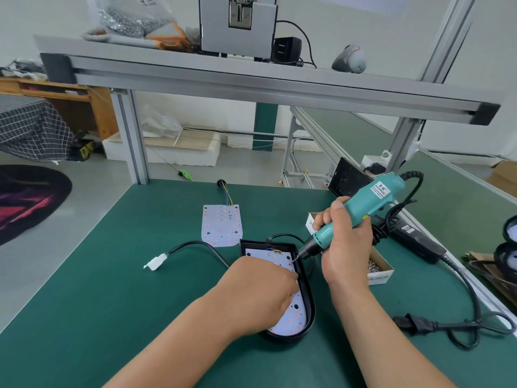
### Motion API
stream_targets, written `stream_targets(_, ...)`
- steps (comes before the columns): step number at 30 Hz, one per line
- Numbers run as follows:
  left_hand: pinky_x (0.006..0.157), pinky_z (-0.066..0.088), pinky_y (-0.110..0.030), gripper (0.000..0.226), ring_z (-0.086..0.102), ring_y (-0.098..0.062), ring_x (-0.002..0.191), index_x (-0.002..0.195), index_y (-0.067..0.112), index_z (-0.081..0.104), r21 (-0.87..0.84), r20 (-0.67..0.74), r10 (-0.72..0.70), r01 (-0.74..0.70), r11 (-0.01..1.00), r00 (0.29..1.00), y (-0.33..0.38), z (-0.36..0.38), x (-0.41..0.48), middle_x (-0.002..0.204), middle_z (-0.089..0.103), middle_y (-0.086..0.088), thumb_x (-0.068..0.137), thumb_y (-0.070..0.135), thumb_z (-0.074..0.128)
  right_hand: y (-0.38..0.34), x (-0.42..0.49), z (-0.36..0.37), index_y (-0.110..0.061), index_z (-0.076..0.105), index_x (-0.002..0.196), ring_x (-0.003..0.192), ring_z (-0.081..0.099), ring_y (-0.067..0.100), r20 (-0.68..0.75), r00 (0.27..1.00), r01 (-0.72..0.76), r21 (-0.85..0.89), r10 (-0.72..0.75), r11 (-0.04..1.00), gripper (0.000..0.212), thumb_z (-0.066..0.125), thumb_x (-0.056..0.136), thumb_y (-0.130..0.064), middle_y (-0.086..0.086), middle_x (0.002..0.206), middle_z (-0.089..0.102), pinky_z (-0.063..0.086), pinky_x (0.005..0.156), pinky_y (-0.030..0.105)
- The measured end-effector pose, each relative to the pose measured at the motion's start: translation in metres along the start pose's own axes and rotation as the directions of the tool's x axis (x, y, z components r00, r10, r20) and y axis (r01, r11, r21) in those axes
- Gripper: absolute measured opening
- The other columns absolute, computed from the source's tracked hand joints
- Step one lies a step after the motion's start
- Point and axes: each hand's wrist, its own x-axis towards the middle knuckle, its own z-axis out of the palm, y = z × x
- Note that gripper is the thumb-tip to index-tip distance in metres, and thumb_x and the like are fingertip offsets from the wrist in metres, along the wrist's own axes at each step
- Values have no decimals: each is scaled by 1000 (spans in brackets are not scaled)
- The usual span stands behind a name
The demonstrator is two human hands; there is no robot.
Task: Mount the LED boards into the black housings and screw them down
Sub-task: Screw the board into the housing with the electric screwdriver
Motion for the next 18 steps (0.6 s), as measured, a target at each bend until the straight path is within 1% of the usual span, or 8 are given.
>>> stream_targets(3,63,46,-37,24,63,-24,92,92,26,53,-1,-6,2,-2,1000,1000,0,0,0,105,63,3,108,26,35,2,2,0,-17,54,103,68,50,25,30,1000,-6,-5,7,1000,10,63,99,-15,11,84,45,49,75,40)
stream_targets(6,66,49,-39,23,63,-24,92,92,27,53,-7,-6,4,-4,1000,1000,0,-1,0,105,63,4,107,26,36,1,2,1,-18,56,103,69,49,28,122,993,15,-35,-11,999,10,64,97,-18,12,89,46,45,74,45)
stream_targets(7,67,51,-40,23,63,-24,92,92,27,53,-7,-7,6,-6,1000,1000,0,-1,0,105,64,4,107,25,36,0,1,2,-20,58,102,69,51,27,163,986,37,-60,-27,998,8,65,97,-20,12,86,48,46,73,43)
stream_targets(9,70,53,-42,22,64,-25,93,94,26,55,-4,-10,1,-1,1000,1000,0,0,1,106,65,4,106,25,37,0,0,3,-22,61,102,69,53,26,248,968,74,-104,-46,992,7,65,97,-22,6,79,52,49,71,37)
stream_targets(11,71,54,-42,21,64,-26,94,96,25,57,2,-12,-4,4,1000,1000,0,0,1,106,66,4,106,25,38,1,0,4,-16,58,105,68,54,26,316,948,83,-126,-39,989,13,66,98,-24,5,78,52,50,68,33)
stream_targets(13,71,54,-41,21,64,-25,94,95,24,56,4,-19,-6,6,1000,1000,0,0,2,104,66,3,105,25,39,2,2,5,-13,55,103,67,54,26,370,929,91,-157,-27,983,15,65,99,-24,2,76,54,50,68,36)
stream_targets(15,69,53,-40,21,64,-25,94,93,24,56,7,-28,-3,3,1000,1000,1,0,2,103,65,3,105,25,39,3,2,6,-17,55,97,67,56,27,408,913,102,-207,-9,973,12,65,99,-24,-1,73,55,49,68,37)
stream_targets(18,70,52,-41,21,64,-25,95,97,25,59,3,-21,-5,5,1000,1000,2,0,3,105,66,3,105,25,39,3,4,7,-22,58,96,68,56,27,443,896,84,-209,17,974,9,66,99,-22,-1,73,55,50,69,32)
